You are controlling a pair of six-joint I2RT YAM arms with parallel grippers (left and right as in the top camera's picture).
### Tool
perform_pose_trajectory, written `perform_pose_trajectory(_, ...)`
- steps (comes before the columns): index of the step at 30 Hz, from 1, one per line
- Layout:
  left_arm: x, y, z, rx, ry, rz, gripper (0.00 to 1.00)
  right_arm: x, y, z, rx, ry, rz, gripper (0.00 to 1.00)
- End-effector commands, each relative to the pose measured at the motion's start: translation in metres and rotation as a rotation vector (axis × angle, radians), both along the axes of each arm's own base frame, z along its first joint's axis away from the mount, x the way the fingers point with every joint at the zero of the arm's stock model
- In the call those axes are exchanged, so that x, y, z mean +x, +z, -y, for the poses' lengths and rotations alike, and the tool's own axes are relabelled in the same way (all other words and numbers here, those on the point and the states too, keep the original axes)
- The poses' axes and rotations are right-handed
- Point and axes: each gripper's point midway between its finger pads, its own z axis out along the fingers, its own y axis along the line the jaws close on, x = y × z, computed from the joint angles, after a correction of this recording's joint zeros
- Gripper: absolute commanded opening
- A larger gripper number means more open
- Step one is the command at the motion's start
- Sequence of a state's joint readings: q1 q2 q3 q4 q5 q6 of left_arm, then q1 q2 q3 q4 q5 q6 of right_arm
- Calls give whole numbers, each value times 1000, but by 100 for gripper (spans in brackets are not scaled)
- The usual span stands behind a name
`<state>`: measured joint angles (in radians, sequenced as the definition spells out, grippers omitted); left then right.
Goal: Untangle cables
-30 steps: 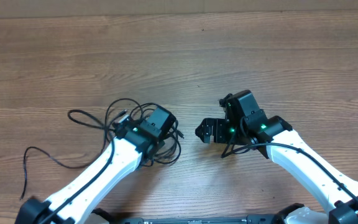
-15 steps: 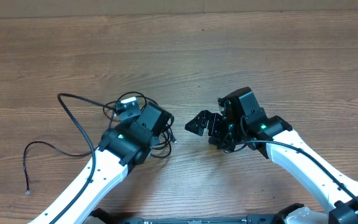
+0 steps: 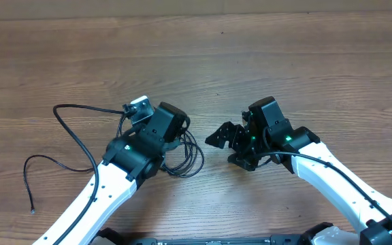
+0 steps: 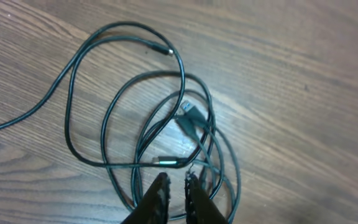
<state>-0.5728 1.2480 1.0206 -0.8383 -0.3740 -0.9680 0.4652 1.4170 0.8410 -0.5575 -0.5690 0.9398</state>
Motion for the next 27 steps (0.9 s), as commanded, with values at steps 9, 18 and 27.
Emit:
perform_pose_trajectory(9,-20,-2,7,-188,103,-142,62,-2,-25,32,-198,-77,-21,90)
perform_pose_trajectory(18,-59,-47,53,-468,374,-515,47,-10,-42,66,-390,-129,-48,100)
perform_pose_trajectory(27,-76,-90,70,-446,768,-626,69,-19,-51,98,-559,-157,-67,100)
